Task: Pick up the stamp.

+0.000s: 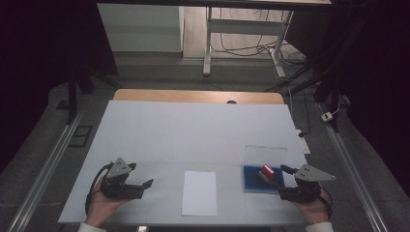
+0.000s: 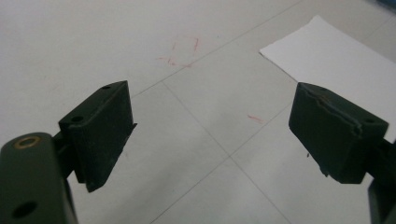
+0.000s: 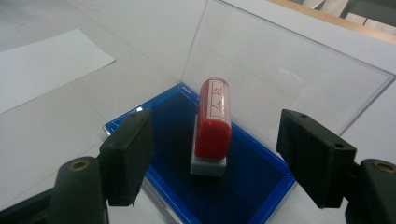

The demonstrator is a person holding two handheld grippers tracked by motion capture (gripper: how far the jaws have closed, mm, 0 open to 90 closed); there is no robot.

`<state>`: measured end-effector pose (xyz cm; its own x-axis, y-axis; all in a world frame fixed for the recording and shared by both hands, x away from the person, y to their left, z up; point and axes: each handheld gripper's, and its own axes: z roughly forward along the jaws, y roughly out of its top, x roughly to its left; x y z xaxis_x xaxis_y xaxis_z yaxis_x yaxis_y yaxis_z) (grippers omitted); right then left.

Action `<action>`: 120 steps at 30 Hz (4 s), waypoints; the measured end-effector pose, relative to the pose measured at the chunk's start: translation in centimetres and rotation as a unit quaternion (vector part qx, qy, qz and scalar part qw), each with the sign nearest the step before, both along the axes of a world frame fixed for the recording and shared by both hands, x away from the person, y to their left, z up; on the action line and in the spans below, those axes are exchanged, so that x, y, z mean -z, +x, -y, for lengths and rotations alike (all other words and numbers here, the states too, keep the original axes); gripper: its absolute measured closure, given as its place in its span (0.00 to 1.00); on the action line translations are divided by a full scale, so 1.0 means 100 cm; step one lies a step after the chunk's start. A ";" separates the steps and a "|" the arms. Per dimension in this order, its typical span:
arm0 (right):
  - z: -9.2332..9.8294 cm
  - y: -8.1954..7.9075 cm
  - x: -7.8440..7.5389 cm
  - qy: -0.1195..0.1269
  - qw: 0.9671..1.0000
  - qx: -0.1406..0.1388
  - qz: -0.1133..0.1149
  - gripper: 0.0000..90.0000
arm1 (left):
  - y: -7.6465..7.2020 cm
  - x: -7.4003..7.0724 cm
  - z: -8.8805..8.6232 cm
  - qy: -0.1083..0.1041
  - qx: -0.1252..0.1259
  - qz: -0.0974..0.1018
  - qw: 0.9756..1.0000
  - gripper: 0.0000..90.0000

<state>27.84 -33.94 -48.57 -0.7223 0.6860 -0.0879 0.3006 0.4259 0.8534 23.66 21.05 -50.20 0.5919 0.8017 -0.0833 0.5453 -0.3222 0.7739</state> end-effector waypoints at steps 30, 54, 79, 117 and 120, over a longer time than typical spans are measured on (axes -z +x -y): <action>-0.007 -0.004 -0.013 0.002 1.000 -0.009 -0.014 0.32 | -0.002 -0.003 0.005 0.002 0.002 0.001 1.000 0.16; -0.045 0.026 -0.046 -0.088 0.990 0.018 -0.106 0.36 | 0.001 0.005 0.015 0.030 0.021 -0.021 0.999 0.16; -0.044 0.047 -0.027 -0.133 0.980 0.018 -0.147 0.78 | -0.001 0.006 0.010 0.031 -0.005 -0.023 0.999 0.17; -0.041 0.030 -0.050 -0.102 0.990 0.007 -0.099 0.78 | 0.003 0.009 0.006 0.030 -0.007 -0.022 0.999 0.19; -0.039 0.028 -0.055 -0.095 0.991 0.005 -0.094 0.78 | 0.003 0.009 0.006 0.030 -0.006 -0.023 0.999 0.19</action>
